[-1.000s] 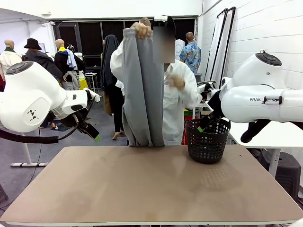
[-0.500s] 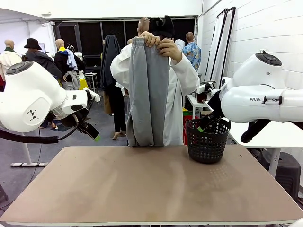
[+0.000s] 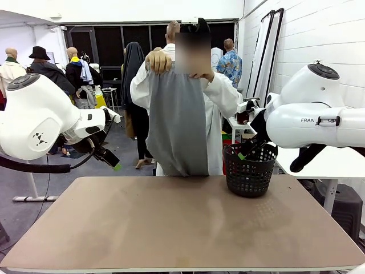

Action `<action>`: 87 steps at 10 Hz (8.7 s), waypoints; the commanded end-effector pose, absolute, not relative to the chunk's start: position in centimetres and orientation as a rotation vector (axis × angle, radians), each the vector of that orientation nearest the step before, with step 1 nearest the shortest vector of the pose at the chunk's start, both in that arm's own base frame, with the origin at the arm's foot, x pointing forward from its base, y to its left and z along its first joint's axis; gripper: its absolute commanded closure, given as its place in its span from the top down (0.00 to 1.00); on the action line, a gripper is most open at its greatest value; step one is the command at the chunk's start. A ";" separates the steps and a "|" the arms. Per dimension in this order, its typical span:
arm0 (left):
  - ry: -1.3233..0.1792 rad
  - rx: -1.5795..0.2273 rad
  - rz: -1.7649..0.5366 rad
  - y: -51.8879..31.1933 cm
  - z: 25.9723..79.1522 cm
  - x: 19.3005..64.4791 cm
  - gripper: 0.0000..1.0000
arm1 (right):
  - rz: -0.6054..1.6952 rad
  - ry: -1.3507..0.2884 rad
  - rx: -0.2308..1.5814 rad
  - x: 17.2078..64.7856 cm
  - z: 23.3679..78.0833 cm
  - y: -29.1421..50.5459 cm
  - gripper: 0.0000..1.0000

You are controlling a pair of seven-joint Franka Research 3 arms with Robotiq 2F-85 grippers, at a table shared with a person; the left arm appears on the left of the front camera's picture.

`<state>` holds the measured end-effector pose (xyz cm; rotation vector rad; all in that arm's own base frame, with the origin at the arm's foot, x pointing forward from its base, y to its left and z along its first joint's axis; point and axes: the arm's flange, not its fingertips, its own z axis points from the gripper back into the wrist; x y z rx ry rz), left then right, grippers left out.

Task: Fold the training pants.
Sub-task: Grab both ends of the Training pants handed by a person.

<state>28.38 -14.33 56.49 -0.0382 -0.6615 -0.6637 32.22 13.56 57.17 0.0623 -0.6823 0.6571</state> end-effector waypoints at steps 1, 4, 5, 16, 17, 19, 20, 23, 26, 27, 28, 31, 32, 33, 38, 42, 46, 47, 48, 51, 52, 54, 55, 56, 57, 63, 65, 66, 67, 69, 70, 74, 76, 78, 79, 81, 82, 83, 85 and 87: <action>-0.672 -0.030 -0.667 -14.3 56.6 28.4 1.00 | 0.657 -0.692 0.063 32.4 57.2 13.6 1.00; -0.672 -0.030 -0.667 -14.3 56.6 28.4 1.00 | 0.657 -0.692 0.063 32.4 57.2 13.6 1.00; -0.672 -0.030 -0.667 -14.3 56.6 28.4 1.00 | 0.657 -0.692 0.063 32.4 57.2 13.6 1.00; -0.672 -0.030 -0.667 -14.3 56.6 28.4 1.00 | 0.657 -0.692 0.063 32.4 57.2 13.6 1.00; -0.672 -0.030 -0.667 -14.3 56.6 28.4 1.00 | 0.657 -0.692 0.063 32.4 57.2 13.6 1.00; -0.672 -0.030 -0.667 -14.3 56.6 28.4 1.00 | 0.657 -0.692 0.063 32.4 57.2 13.6 1.00; -0.672 -0.030 -0.667 -14.3 56.6 28.4 1.00 | 0.657 -0.692 0.063 32.4 57.2 13.6 1.00; -0.672 -0.030 -0.667 -14.3 56.6 28.4 1.00 | 0.657 -0.692 0.063 32.4 57.2 13.6 1.00; -0.672 -0.030 -0.667 -14.3 56.6 28.4 1.00 | 0.657 -0.692 0.063 32.4 57.2 13.6 1.00; -0.672 -0.030 -0.667 -14.3 56.6 28.4 1.00 | 0.657 -0.692 0.063 32.4 57.2 13.6 1.00; -0.672 -0.030 -0.667 -14.3 56.6 28.4 1.00 | 0.657 -0.692 0.063 32.4 57.2 13.6 1.00; -0.667 -0.020 -0.757 -14.4 56.7 28.5 1.00 | 0.758 -0.661 0.072 32.6 57.4 13.0 1.00; -0.635 0.010 -0.814 -14.4 56.7 28.7 1.00 | 0.822 -0.632 0.081 32.8 57.5 12.6 1.00; -0.585 0.062 -0.864 -14.5 57.0 29.1 1.00 | 0.890 -0.602 0.067 33.1 57.8 12.4 1.00; -0.293 0.144 -1.201 -15.3 56.4 32.1 1.00 | 1.169 -0.482 -0.037 34.7 57.3 12.3 1.00; -0.299 0.137 -1.181 -15.7 55.4 31.8 1.00 | 1.149 -0.488 -0.023 34.1 56.9 12.6 1.00; -0.390 0.066 -1.382 -15.1 54.8 34.3 1.00 | 1.280 -0.534 0.032 35.6 56.1 12.7 1.00; -0.433 0.004 -1.414 -14.9 53.8 35.9 1.00 | 1.330 -0.547 0.091 36.7 55.1 12.7 1.00; -0.449 -0.044 -1.428 -14.9 52.9 36.6 1.00 | 1.352 -0.548 0.122 37.4 54.5 12.5 1.00; -0.538 -0.172 -1.428 -15.1 51.0 38.5 1.00 | 1.417 -0.570 0.278 39.7 52.5 12.2 1.00; -0.572 -0.218 -1.418 -15.4 50.6 38.7 1.00 | 1.430 -0.576 0.347 40.3 51.8 12.1 1.00; -0.647 -0.296 -1.399 -16.3 49.4 38.9 1.00 | 1.439 -0.590 0.491 41.1 50.6 11.8 1.00; -0.684 -0.324 -1.394 -16.6 48.9 39.0 1.00 | 1.432 -0.610 0.546 41.5 49.8 11.9 1.00; -0.728 -0.357 -1.396 -17.0 48.3 39.2 1.00 | 1.430 -0.623 0.584 41.7 49.1 12.0 1.00; -0.759 -0.401 -1.395 -17.4 47.9 39.2 1.00 | 1.430 -0.640 0.607 41.6 48.8 12.0 1.00; -0.722 -0.377 -1.382 -17.5 48.8 38.6 1.00 | 1.410 -0.630 0.568 41.0 48.7 11.8 1.00; -0.820 -0.454 -1.363 -18.4 47.8 39.6 1.00 | 1.415 -0.737 0.674 41.4 48.1 12.5 1.00; -0.838 -0.474 -1.364 -18.7 47.5 39.7 1.00 | 1.431 -0.766 0.694 41.4 47.9 12.8 1.00; -0.851 -0.484 -1.362 -18.8 47.3 39.9 1.00 | 1.434 -0.782 0.717 41.7 47.8 13.0 1.00; -0.885 -0.504 -1.357 -19.1 47.1 40.0 1.00 | 1.436 -0.774 0.751 41.7 47.4 13.3 1.00; -0.915 -0.512 -1.367 -19.3 46.9 40.2 1.00 | 1.439 -0.788 0.761 41.8 47.2 13.5 1.00; -0.995 -0.565 -1.418 -20.2 46.7 40.5 1.00 | 1.472 -0.893 0.821 41.7 47.0 14.0 1.00; -1.006 -0.644 -1.416 -20.9 46.6 40.6 1.00 | 1.467 -0.933 0.841 41.6 47.1 14.0 1.00; -1.015 -0.721 -1.405 -21.5 46.6 40.5 1.00 | 1.460 -0.975 0.867 41.5 47.3 14.1 1.00; -1.022 -0.764 -1.392 -21.7 46.6 40.6 1.00 | 1.455 -0.987 0.883 41.7 47.2 14.2 1.00; -1.046 -0.822 -1.356 -22.0 46.3 40.9 1.00 | 1.439 -1.020 0.929 41.9 47.1 14.4 1.00; -1.068 -0.862 -1.331 -22.2 46.2 41.1 1.00 | 1.434 -1.036 0.942 41.9 47.2 14.5 1.00; -1.091 -0.890 -1.321 -22.4 46.4 41.3 1.00 | 1.427 -1.050 0.969 42.2 47.2 14.7 1.00; -1.106 -0.901 -1.326 -22.8 46.5 41.2 1.00 | 1.423 -1.074 1.012 42.8 47.5 15.1 1.00; -1.114 -0.923 -1.340 -23.5 46.7 41.0 1.00 | 1.424 -1.087 1.042 43.1 47.9 15.4 1.00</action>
